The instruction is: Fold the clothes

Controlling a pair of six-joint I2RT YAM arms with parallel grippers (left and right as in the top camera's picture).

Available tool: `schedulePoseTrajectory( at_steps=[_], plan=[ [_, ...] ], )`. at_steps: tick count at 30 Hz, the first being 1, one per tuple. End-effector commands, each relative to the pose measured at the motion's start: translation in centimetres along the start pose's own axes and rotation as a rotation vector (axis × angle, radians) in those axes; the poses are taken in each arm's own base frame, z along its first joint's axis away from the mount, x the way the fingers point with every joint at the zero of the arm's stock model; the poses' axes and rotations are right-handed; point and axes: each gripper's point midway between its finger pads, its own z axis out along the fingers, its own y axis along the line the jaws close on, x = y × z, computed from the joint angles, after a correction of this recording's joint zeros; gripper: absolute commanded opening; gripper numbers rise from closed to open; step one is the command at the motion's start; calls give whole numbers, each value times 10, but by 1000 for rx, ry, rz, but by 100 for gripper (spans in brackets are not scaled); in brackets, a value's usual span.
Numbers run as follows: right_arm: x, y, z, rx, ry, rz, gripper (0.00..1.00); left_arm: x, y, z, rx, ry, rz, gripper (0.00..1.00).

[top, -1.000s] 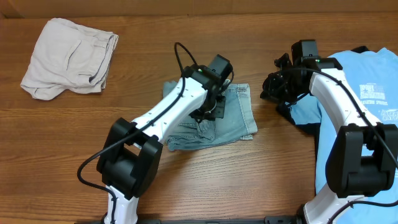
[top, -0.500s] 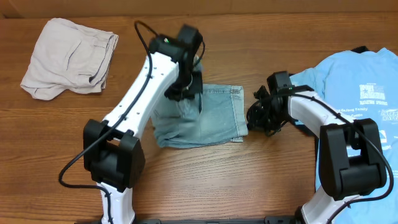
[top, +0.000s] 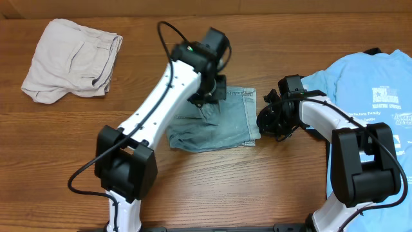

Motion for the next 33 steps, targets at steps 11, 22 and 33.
schedulePoseTrajectory(
  at_steps=[11, 22, 33],
  plan=[
    [-4, 4, -7, -13, -22, -14, 4, 35, -59, 25, 168, 63, 106, 75],
    [-19, 21, -58, -29, -46, -4, 4, -25, 57, -38, 107, 27, 6, 37],
    [-36, 75, -88, -129, -171, -181, 76, 2, 107, 21, 139, 146, 36, 4]
  ],
)
